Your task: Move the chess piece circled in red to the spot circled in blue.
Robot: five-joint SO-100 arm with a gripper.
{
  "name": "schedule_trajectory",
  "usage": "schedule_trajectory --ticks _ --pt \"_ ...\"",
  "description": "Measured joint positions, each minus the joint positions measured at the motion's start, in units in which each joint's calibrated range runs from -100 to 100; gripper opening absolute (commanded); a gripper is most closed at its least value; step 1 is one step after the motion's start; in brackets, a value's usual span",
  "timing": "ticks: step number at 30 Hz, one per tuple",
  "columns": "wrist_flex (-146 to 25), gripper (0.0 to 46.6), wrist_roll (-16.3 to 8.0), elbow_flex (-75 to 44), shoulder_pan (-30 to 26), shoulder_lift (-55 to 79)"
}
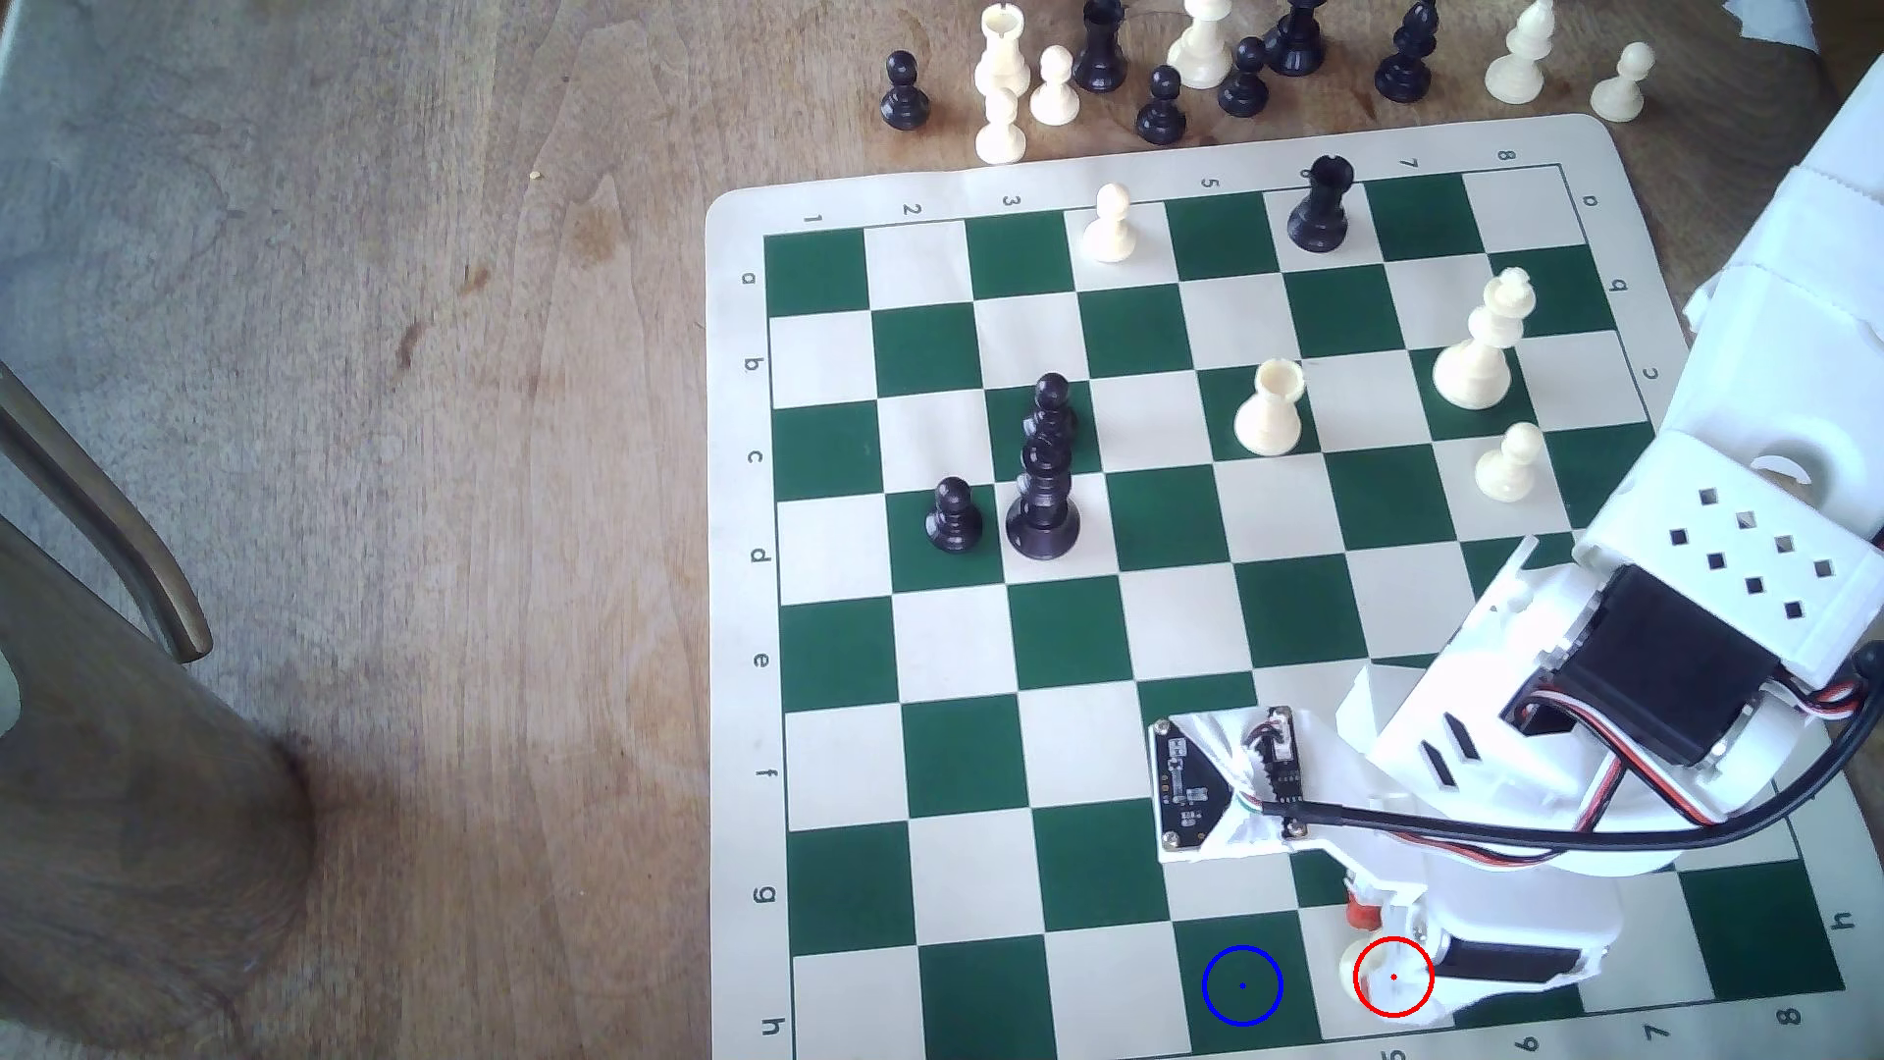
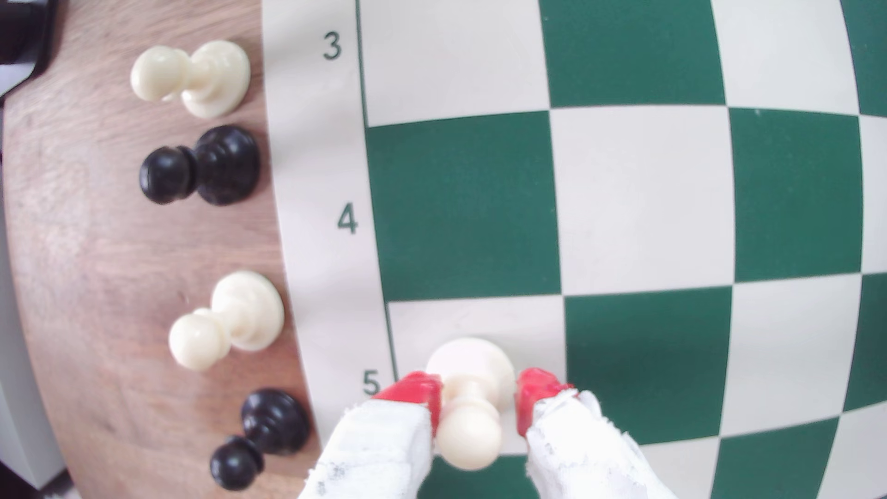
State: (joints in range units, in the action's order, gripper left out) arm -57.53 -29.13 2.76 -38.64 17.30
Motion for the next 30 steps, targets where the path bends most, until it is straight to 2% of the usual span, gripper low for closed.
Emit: schedule_trajectory --ticks 5,16,27,30 --pt "0.0 0.2 0.2 0.0 0.0 0.0" --pt "-1.4 0.2 1.0 0.0 0.0 -0.6" --pt "-6.5 0.2 1.4 -2.5 2.1 -13.2" --pt "-3.4 0.2 3.0 -3.3 3.0 -13.6"
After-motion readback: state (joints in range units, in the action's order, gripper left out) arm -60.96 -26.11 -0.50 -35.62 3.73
